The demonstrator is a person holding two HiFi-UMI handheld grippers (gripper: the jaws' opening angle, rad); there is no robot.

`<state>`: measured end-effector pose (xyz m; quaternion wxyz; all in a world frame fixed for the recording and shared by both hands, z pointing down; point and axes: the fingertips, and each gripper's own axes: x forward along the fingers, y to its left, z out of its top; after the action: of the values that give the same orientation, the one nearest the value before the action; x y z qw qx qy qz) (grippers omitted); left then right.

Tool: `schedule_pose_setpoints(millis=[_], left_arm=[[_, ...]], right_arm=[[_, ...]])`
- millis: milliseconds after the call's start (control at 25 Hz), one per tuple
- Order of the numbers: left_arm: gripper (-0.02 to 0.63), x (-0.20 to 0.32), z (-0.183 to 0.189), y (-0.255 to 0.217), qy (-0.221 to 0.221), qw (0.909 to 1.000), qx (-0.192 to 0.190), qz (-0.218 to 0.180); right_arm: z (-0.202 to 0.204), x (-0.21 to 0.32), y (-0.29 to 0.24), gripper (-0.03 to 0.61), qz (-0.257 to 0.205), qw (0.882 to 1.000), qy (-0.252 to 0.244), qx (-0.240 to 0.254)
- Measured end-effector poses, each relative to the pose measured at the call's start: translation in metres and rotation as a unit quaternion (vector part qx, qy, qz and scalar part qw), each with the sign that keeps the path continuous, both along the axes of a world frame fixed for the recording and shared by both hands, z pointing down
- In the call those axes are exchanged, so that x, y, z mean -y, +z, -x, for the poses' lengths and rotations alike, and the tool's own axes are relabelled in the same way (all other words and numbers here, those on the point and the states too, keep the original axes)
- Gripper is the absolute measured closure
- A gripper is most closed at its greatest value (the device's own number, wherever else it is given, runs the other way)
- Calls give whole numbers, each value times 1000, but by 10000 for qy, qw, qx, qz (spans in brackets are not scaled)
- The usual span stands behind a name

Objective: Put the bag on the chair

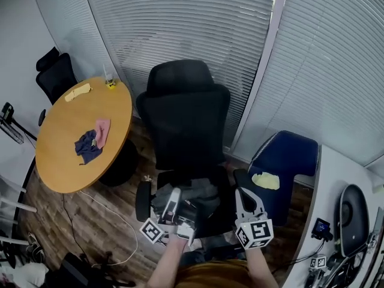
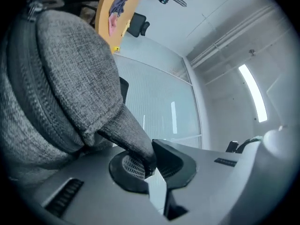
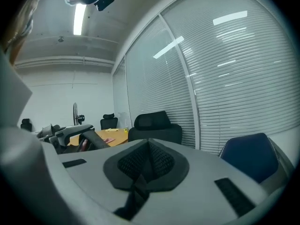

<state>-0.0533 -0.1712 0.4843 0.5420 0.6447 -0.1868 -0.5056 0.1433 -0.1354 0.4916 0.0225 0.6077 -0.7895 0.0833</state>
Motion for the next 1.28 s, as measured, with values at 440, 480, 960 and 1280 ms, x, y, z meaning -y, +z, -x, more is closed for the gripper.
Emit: schedule_pose_setpoints(millis=[440, 480, 960, 1280], left_arm=[[578, 45, -40, 15, 261, 9994, 130, 159], [578, 50, -43, 18, 277, 9993, 153, 200], [578, 97, -49, 64, 270, 9962, 549, 621], [578, 134, -38, 90, 201, 9951, 668, 696]], right_arm=[[-14, 48, 8, 568, 68, 9996, -272, 56], [-15, 53, 12, 568, 102, 9995, -302, 61], [-30, 106, 40, 568, 449, 9973, -568, 77], [-29, 124, 61, 568, 747, 9940, -799, -45]])
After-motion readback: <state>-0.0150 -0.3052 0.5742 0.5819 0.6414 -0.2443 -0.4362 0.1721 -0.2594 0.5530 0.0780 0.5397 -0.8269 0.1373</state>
